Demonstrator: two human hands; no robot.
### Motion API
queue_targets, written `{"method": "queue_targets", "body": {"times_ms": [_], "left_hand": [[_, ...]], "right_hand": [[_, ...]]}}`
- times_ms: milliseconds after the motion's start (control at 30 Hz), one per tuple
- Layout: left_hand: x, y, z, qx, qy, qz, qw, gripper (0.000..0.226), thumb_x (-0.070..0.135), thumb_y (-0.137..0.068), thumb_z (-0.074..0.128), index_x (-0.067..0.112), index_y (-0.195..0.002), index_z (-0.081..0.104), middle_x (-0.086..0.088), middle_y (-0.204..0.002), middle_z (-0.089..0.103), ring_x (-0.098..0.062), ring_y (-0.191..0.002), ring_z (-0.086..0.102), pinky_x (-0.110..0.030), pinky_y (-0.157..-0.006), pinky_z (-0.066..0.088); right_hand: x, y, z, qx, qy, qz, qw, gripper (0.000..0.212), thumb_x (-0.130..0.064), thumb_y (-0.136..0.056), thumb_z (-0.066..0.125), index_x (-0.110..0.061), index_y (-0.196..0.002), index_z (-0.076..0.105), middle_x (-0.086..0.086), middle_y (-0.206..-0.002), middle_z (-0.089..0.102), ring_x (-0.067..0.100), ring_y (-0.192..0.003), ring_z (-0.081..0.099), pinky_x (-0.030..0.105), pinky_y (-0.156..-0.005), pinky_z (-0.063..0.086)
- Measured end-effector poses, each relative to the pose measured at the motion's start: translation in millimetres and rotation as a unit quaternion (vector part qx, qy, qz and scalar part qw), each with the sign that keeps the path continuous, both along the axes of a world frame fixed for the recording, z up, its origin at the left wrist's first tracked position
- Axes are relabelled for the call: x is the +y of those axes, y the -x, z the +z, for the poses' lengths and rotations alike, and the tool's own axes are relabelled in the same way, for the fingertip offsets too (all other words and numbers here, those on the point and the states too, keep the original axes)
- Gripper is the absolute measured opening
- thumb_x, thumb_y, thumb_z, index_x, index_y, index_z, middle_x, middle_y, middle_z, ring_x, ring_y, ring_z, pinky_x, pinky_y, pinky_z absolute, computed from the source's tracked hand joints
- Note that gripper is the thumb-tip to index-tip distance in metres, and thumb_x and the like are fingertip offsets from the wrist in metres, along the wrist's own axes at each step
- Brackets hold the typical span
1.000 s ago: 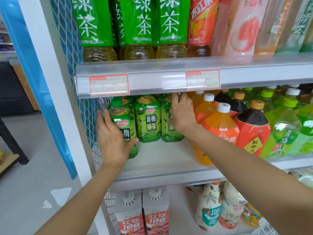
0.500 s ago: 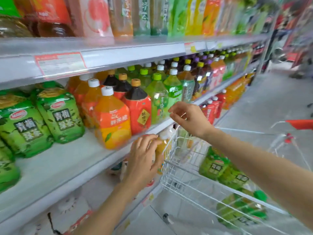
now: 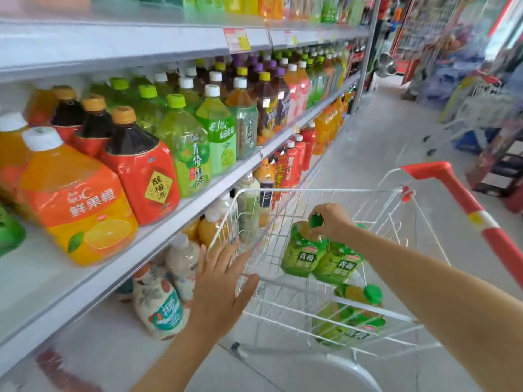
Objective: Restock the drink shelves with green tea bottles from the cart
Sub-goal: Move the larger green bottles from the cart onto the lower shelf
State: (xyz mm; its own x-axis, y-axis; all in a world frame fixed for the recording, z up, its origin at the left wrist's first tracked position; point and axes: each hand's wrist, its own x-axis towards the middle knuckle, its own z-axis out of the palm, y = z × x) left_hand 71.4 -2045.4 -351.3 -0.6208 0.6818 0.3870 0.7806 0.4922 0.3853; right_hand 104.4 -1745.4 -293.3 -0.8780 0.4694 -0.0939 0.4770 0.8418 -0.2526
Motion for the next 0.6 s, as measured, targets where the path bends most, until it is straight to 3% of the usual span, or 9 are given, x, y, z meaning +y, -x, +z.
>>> {"method": "queue_targets", "body": {"times_ms": [133, 233, 300, 400, 433, 500, 600], "left_hand": [[10, 3, 15, 0.007, 0.000, 0.000, 1.000, 0.062, 0.061, -0.096, 0.018, 0.026, -0.129, 0.056, 0.000, -0.139, 0.053, -0.023, -0.138, 0.037, -0.055, -0.117, 0.013], [32, 10, 43, -0.011, -0.007, -0.019, 1.000, 0.062, 0.062, -0.092, 0.033, 0.021, -0.135, 0.050, 0.001, -0.141, 0.050, -0.022, -0.138, 0.037, -0.040, -0.119, 0.016], [51, 11, 61, -0.106, -0.014, -0.051, 0.993, 0.074, 0.058, -0.087, 0.055, 0.020, -0.146, 0.033, 0.001, -0.150, 0.037, -0.019, -0.141, 0.030, -0.025, -0.112, 0.018], [77, 12, 78, -0.281, 0.012, -0.078, 0.956, 0.112, 0.051, -0.072, 0.077, 0.024, -0.155, 0.005, 0.002, -0.159, 0.021, -0.019, -0.145, 0.023, -0.032, -0.114, 0.024], [84, 15, 78, -0.314, 0.011, -0.076, 0.946, 0.115, 0.047, -0.069, 0.081, 0.024, -0.154, 0.008, 0.002, -0.156, 0.030, -0.020, -0.143, 0.030, -0.033, -0.112, 0.030], [93, 21, 78, -0.338, -0.013, -0.066, 0.939, 0.101, 0.039, -0.062, 0.088, 0.024, -0.145, 0.032, 0.005, -0.136, 0.055, -0.019, -0.128, 0.050, -0.028, -0.098, 0.042], [96, 23, 79, -0.326, -0.071, -0.045, 0.942, 0.083, 0.039, -0.055, 0.092, 0.023, -0.125, 0.051, 0.012, -0.112, 0.062, -0.010, -0.106, 0.057, -0.025, -0.083, 0.043]], "right_hand": [[-10, -3, 10, 0.002, -0.004, 0.021, 1.000, 0.032, -0.029, -0.080, 0.074, -0.010, -0.104, 0.063, 0.007, -0.104, 0.064, 0.021, -0.089, 0.058, 0.031, -0.077, 0.050], [-17, -6, 37, 0.028, 0.022, 0.062, 0.997, 0.031, -0.030, -0.082, 0.072, -0.010, -0.104, 0.063, 0.005, -0.099, 0.063, 0.019, -0.086, 0.057, 0.026, -0.071, 0.047], [-17, -12, 62, 0.035, 0.057, 0.097, 0.993, 0.032, -0.030, -0.081, 0.073, -0.012, -0.106, 0.063, 0.002, -0.097, 0.061, 0.018, -0.086, 0.056, 0.025, -0.069, 0.044], [-19, -22, 93, 0.060, 0.108, 0.145, 0.982, 0.032, -0.029, -0.080, 0.075, -0.011, -0.106, 0.065, 0.005, -0.099, 0.065, 0.021, -0.090, 0.059, 0.029, -0.078, 0.049], [-20, -24, 100, 0.072, 0.122, 0.158, 0.977, 0.033, -0.027, -0.080, 0.075, -0.009, -0.107, 0.066, 0.006, -0.101, 0.067, 0.021, -0.092, 0.061, 0.030, -0.082, 0.049], [-22, -24, 108, 0.089, 0.151, 0.173, 0.969, 0.033, -0.024, -0.081, 0.074, -0.008, -0.110, 0.067, 0.010, -0.104, 0.068, 0.024, -0.094, 0.062, 0.032, -0.086, 0.050], [-17, -23, 112, 0.108, 0.224, 0.164, 0.954, 0.033, -0.019, -0.084, 0.070, -0.006, -0.114, 0.064, 0.014, -0.109, 0.066, 0.026, -0.099, 0.061, 0.035, -0.093, 0.049]]}}
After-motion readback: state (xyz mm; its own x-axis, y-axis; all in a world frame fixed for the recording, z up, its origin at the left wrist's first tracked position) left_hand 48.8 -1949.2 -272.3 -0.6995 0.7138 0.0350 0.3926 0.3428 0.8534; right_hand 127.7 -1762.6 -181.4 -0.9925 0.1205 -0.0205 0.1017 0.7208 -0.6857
